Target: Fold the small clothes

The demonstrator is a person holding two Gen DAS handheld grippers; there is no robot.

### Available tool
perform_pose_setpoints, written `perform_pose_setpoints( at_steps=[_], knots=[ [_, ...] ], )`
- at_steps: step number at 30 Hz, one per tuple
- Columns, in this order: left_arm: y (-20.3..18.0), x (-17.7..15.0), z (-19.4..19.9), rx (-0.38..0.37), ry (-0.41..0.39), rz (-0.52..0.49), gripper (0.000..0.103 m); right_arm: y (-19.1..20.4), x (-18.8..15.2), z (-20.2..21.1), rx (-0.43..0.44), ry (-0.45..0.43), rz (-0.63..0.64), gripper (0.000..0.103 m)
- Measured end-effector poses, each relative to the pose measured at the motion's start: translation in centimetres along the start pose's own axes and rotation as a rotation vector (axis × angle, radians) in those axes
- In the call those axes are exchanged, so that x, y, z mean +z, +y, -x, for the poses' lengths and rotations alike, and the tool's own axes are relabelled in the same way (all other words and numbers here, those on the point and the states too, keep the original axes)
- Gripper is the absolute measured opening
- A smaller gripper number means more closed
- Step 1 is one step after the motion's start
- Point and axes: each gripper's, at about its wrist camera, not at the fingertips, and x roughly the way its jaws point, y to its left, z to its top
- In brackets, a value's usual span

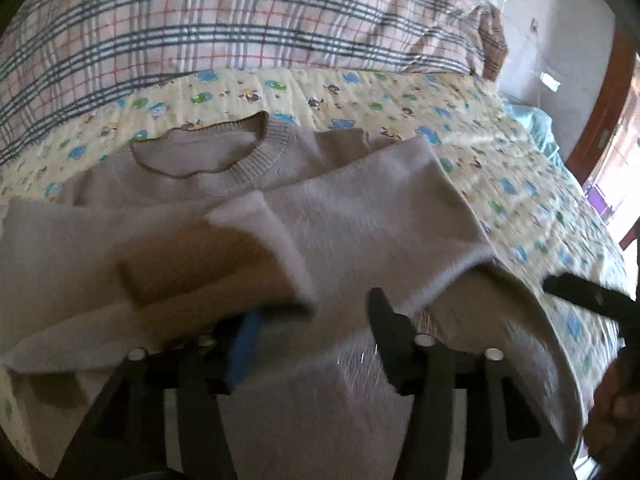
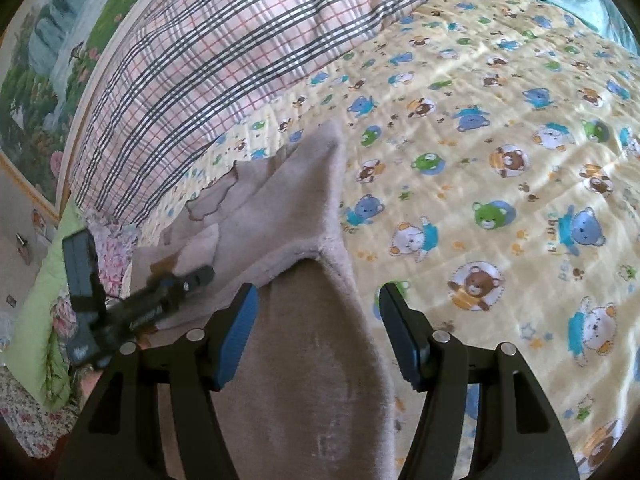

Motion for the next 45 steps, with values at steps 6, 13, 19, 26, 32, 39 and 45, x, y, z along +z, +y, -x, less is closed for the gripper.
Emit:
perform_pose_setpoints(
  at_steps=[6,13,19,26,32,39,45],
  knots=[
    [5.3,-4.8,5.7,0.051,-0.017,0.057,0.065,2.7,0.0,-2.1,0.023,0.039,0.047,0.064],
    [17.1,-8.7,8.9,0.282,-0.003,0.287,0.066,8.3,0.4,-6.3,0.052,0.081,0.165,0.072],
    [23.8,-9.9,8.2,0.339,0.036,0.459,0.066,15.8,-1.9,-10.5,-0.054,0.117,0.542,0.074],
    [23.9,-8.2,6.0,0.4,0.034,0.449,0.067,20.3,-3.6,-13.9,-0.256,-0.013,0.866,0.076],
    [23.2,-7.1,5.8,0.48,0.019,0.438,0.068,15.9,3.4,-7.8,-0.066,-0.167,0.42,0.007],
    [21.5,-7.2,5.7,0.509,0.009,0.413,0.069,3.9,4.6,-6.8,-0.013,-0.089,0.018,0.006],
    [22.6,-8.1,6.6,0.495,0.0,0.51,0.069,3.1,3.2,-6.7,0.007,-0.086,0.004,0.006]
  ],
)
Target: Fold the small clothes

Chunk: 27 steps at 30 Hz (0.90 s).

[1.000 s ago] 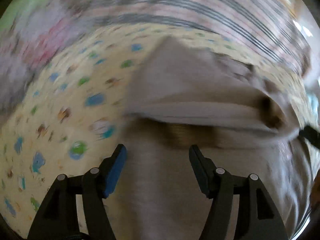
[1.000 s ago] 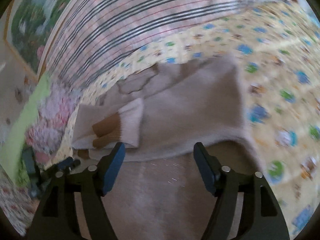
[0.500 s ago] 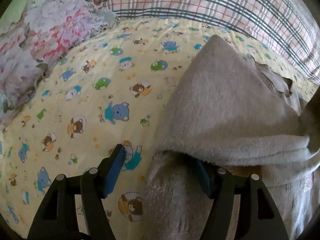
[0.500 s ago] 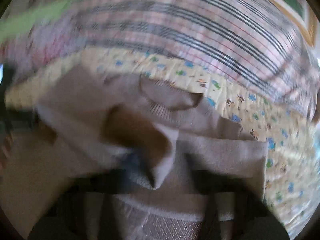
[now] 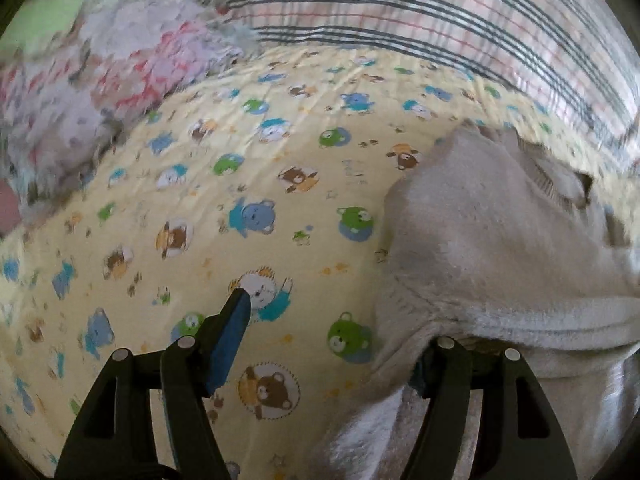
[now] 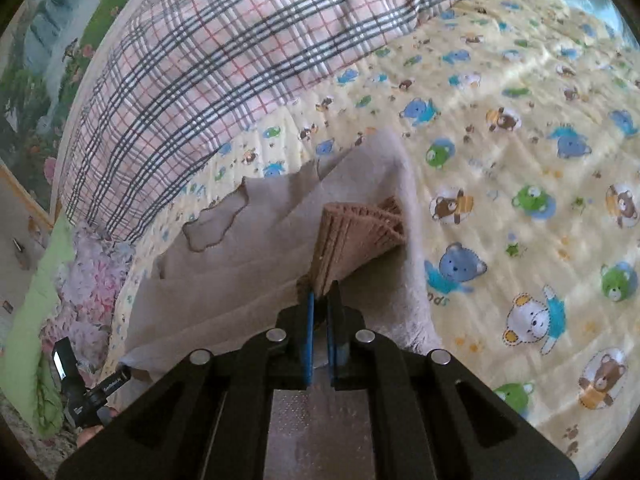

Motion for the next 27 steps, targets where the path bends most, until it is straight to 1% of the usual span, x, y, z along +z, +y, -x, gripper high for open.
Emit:
perform_pose_setpoints(
  at_steps=[4,6,8,10,12,15,16,17,18,19,20,21,22,23,25,26,27],
  knots=[
    [0.0,-0.7,-0.2,0.007,0.004,0.003,0.069,0.1,0.0,-0.2,-0.029,0.014,0.045,0.006],
    [-0.1,-0.7,-0.1,0.011,0.003,-0.001,0.07,-0.4,-0.3,-1.1,-0.05,0.062,0.049,0.006],
    [-0.1,-0.6,-0.1,0.006,0.003,-0.002,0.07,-1.0,-0.7,-1.4,-0.061,0.079,0.035,0.006],
    [0.0,-0.8,-0.1,-0.001,0.005,-0.003,0.07,-1.2,-1.3,-1.5,-0.09,0.104,0.043,0.006],
    [0.3,-0.9,-0.1,-0.008,0.006,0.0,0.072,-1.4,-1.7,-1.0,-0.117,0.101,0.048,0.006],
    [0.8,-1.3,0.1,-0.022,0.009,0.009,0.074,-1.7,-2.1,0.0,-0.183,0.109,0.049,0.007],
    [1.0,-1.3,0.1,-0.029,0.007,0.018,0.075,-1.5,-2.0,0.7,-0.201,0.1,0.05,0.007],
    [1.1,-1.4,0.1,-0.036,0.004,0.026,0.075,-0.8,-2.0,1.7,-0.227,0.072,0.074,0.007],
    [1.2,-1.5,0.0,-0.042,0.007,0.029,0.075,0.4,-1.9,2.6,-0.229,0.039,0.118,0.008],
    [1.2,-1.5,0.0,-0.043,0.005,0.032,0.076,2.0,-1.7,3.4,-0.191,0.014,0.164,0.008],
    [1.2,-1.5,0.0,-0.041,0.002,0.034,0.076,3.3,-1.4,3.6,-0.157,0.006,0.191,0.009],
    [1.1,-1.6,0.0,-0.038,-0.003,0.033,0.076,5.0,-1.0,3.4,-0.104,0.013,0.225,0.01],
    [1.0,-1.6,0.0,-0.038,-0.006,0.032,0.077,6.6,-0.6,2.8,-0.044,0.036,0.251,0.022],
    [1.0,-1.7,0.0,-0.041,-0.008,0.033,0.078,8.4,-0.1,1.7,0.022,0.069,0.27,0.045],
    [1.2,-1.8,-0.1,-0.055,-0.01,0.042,0.079,11.8,0.7,-1.2,0.171,0.129,0.286,0.071],
    [1.3,-1.8,-0.1,-0.063,-0.013,0.046,0.079,13.5,1.0,-2.9,0.228,0.164,0.298,0.071],
    [1.3,-1.8,-0.1,-0.069,-0.017,0.048,0.079,15.3,1.2,-5.3,0.278,0.217,0.309,0.071]
  ],
)
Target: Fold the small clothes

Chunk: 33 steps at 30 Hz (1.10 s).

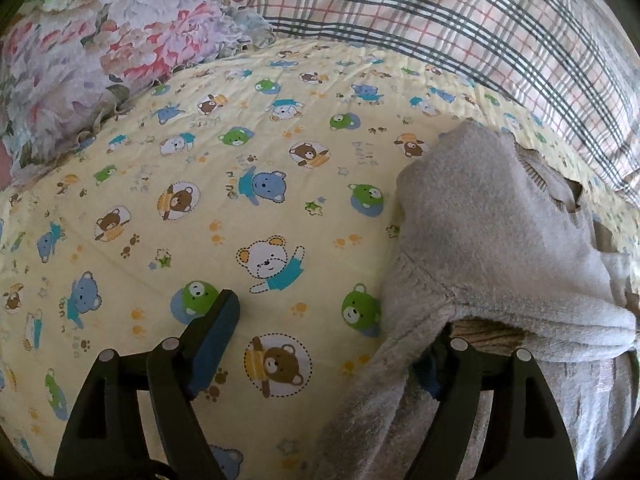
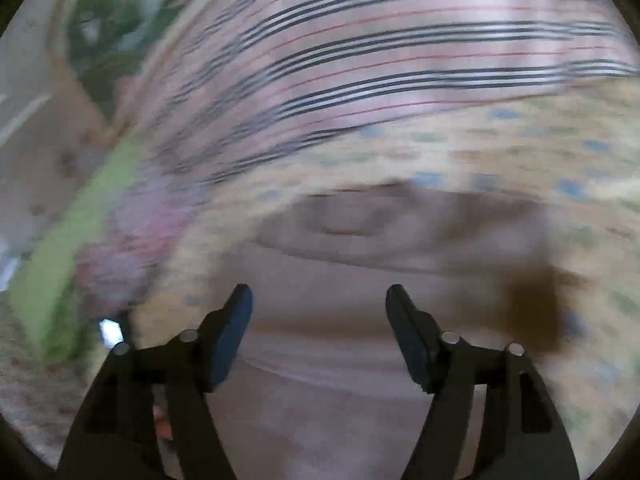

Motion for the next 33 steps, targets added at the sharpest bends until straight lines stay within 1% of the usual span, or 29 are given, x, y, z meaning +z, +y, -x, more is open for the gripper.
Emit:
perform_pose_setpoints(
  at_steps=[1,3,5,6,8,10,11,12,13,14,16,17,19,20,22,23,25,28,31,32,33],
  knots=[
    [0.1,0.0,0.0,-0.005,-0.003,0.002,0.079,0.7,1.2,-2.7,0.034,0.046,0.008,0.071],
    [0.3,-0.2,0.1,-0.022,-0.016,0.011,0.08,1.7,3.1,-7.3,0.058,0.116,0.021,0.071],
    [0.6,-0.2,0.2,-0.049,-0.023,0.031,0.08,1.8,4.7,-11.6,0.117,0.183,-0.015,0.071],
    [0.8,-0.3,0.3,-0.059,-0.026,0.038,0.081,1.7,5.4,-13.7,0.129,0.223,-0.039,0.071],
    [1.0,-0.3,0.3,-0.078,-0.035,0.051,0.081,2.2,6.1,-17.4,0.097,0.315,-0.036,0.071],
    [1.1,-0.3,0.3,-0.086,-0.04,0.056,0.081,2.7,6.2,-19.7,0.036,0.376,-0.016,0.071],
    [1.1,-0.3,0.3,-0.089,-0.043,0.058,0.082,2.7,5.9,-21.5,0.006,0.446,-0.02,0.071],
    [1.1,-0.3,0.3,-0.092,-0.048,0.06,0.082,2.6,5.9,-22.6,-0.001,0.483,-0.033,0.071],
    [1.1,-0.3,0.3,-0.094,-0.051,0.061,0.082,2.7,5.7,-23.5,0.016,0.509,-0.039,0.071],
    [1.1,-0.4,0.3,-0.093,-0.054,0.061,0.082,3.0,5.9,-24.2,0.051,0.517,-0.034,0.071],
    [0.9,-0.4,0.2,-0.09,-0.057,0.058,0.083,4.1,6.6,-25.1,0.208,0.5,-0.043,0.071],
    [0.9,-0.3,0.2,-0.09,-0.057,0.056,0.083,4.8,7.3,-25.3,0.301,0.46,-0.061,0.071],
    [0.9,-0.4,0.2,-0.093,-0.056,0.057,0.084,5.1,8.3,-25.4,0.382,0.385,-0.082,0.071],
    [1.0,-0.3,0.2,-0.096,-0.057,0.059,0.084,5.0,8.6,-25.6,0.395,0.362,-0.101,0.071],
    [1.1,-0.4,0.2,-0.099,-0.057,0.062,0.084,4.5,8.7,-25.6,0.376,0.347,-0.138,0.071],
    [1.0,-0.4,0.2,-0.098,-0.057,0.061,0.084,4.5,8.6,-25.2,0.358,0.34,-0.129,0.071],
    [1.0,-0.4,0.2,-0.097,-0.056,0.06,0.084,4.7,8.3,-23.6,0.31,0.328,-0.075,0.071],
    [0.9,-0.4,0.2,-0.095,-0.056,0.059,0.084,5.0,7.6,-21.6,0.233,0.339,0.009,0.071],
    [0.9,-0.4,0.2,-0.09,-0.056,0.054,0.084,4.6,7.1,-22.1,0.177,0.436,0.042,0.071],
    [0.9,-0.4,0.2,-0.09,-0.056,0.053,0.084,4.9,6.8,-22.9,0.165,0.482,0.058,0.068],
    [0.9,-0.4,0.2,-0.09,-0.056,0.053,0.084,5.2,6.5,-23.8,0.174,0.527,0.065,0.065]
  ],
)
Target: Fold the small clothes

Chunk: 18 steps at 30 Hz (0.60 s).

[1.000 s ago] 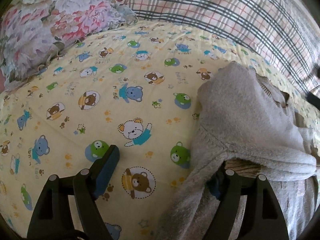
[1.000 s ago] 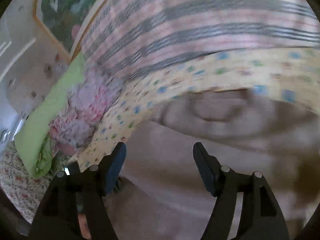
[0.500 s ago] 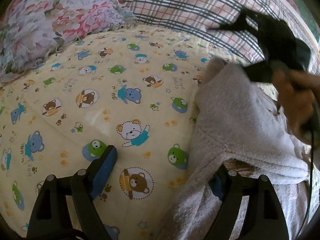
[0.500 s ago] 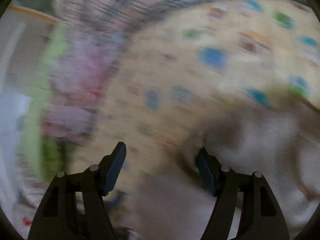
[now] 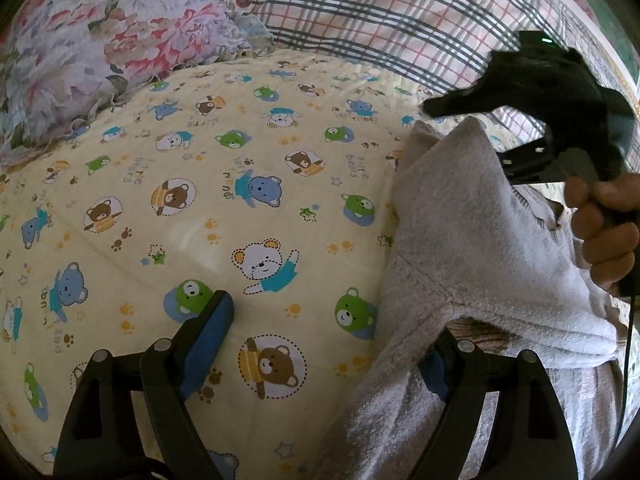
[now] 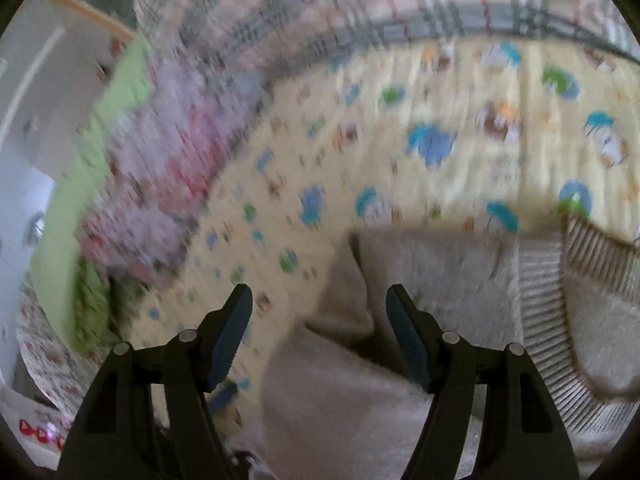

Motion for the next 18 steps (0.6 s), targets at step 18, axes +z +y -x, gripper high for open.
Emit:
perform_pose_setpoints(
  at_steps=[18],
  knots=[
    [-0.2,0.2,-0.3,0.035,0.019,-0.014,0.085,2.5,-5.9,5.9,0.057,-0.241,0.005,0.038]
  ],
)
